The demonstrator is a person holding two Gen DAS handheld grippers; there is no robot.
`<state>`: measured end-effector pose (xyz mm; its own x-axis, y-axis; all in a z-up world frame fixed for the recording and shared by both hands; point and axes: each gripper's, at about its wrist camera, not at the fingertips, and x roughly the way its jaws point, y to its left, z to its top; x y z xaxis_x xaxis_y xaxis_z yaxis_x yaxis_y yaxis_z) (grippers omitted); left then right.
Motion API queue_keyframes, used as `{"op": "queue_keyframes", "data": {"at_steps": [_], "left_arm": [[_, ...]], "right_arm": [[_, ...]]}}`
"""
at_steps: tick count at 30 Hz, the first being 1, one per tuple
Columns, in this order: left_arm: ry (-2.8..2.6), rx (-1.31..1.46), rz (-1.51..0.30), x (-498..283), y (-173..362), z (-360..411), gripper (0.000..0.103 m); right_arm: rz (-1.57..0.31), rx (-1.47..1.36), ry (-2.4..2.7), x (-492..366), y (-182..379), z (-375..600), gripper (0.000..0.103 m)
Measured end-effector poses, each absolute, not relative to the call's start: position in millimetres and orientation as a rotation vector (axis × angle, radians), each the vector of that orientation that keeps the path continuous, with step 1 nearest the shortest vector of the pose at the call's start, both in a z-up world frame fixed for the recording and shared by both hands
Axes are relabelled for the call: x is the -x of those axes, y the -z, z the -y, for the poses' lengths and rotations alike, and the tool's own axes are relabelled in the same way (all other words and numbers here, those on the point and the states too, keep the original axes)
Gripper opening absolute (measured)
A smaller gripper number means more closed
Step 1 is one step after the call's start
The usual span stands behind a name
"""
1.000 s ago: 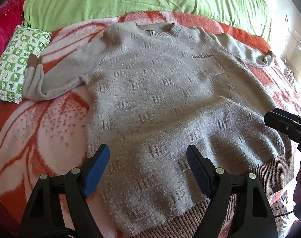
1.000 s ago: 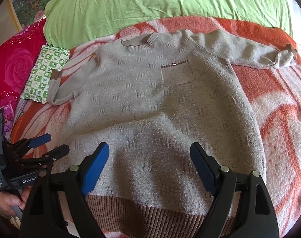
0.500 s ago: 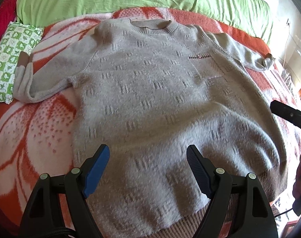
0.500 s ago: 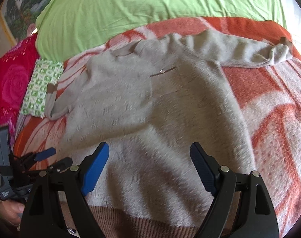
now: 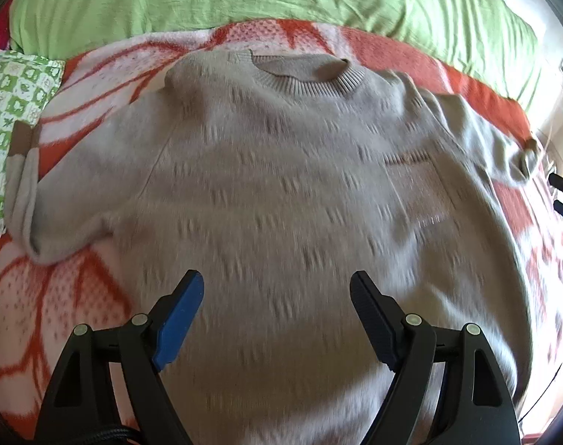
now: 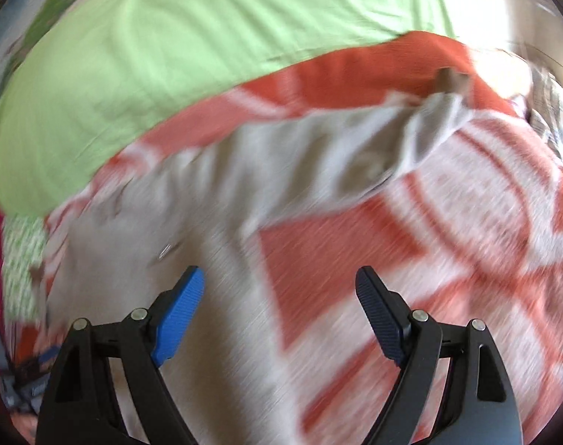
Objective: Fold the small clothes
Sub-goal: 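Grasp the brown sleeve cuff with the right gripper and lift it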
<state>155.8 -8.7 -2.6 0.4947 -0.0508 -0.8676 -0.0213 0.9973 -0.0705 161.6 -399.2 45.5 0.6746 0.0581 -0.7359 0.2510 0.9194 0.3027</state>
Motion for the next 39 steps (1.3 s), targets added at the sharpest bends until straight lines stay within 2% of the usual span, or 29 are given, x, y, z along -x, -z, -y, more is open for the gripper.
{"op": "queue_keyframes", "data": {"at_steps": [10, 16, 19, 20, 21, 26, 30, 34, 39], "left_arm": [[-0.014, 0.090, -1.071, -256, 16, 15, 0.082], [-0.041, 0.084, -1.111, -295, 41, 19, 0.082], [-0.044, 0.061, -1.126, -307, 53, 22, 0.082], [-0.044, 0.057, -1.133, -311, 57, 21, 0.082], [-0.042, 0.059, -1.132, -312, 58, 21, 0.082], [-0.013, 0.094, -1.117, -311, 56, 13, 0.082], [0.023, 0.198, -1.107, -299, 46, -4, 0.082], [0.055, 0.265, -1.075, -275, 31, -21, 0.084], [0.071, 0.250, -1.056, -250, 17, -37, 0.084]], "right_arm": [[-0.819, -0.472, 0.438, -277, -28, 528, 0.082], [-0.916, -0.436, 0.500, -320, 3, 564, 0.059], [-0.894, -0.452, 0.518, -320, 9, 577, 0.036], [-0.879, -0.456, 0.521, -317, 7, 576, 0.022], [-0.857, -0.470, 0.511, -314, 3, 577, 0.014], [-0.658, -0.505, 0.273, -300, -47, 532, 0.012], [-0.592, -0.482, -0.105, -300, -88, 434, 0.011], [-0.633, -0.412, -0.436, -308, -95, 319, 0.011], [-0.738, -0.381, -0.645, -316, -64, 203, 0.012]]}}
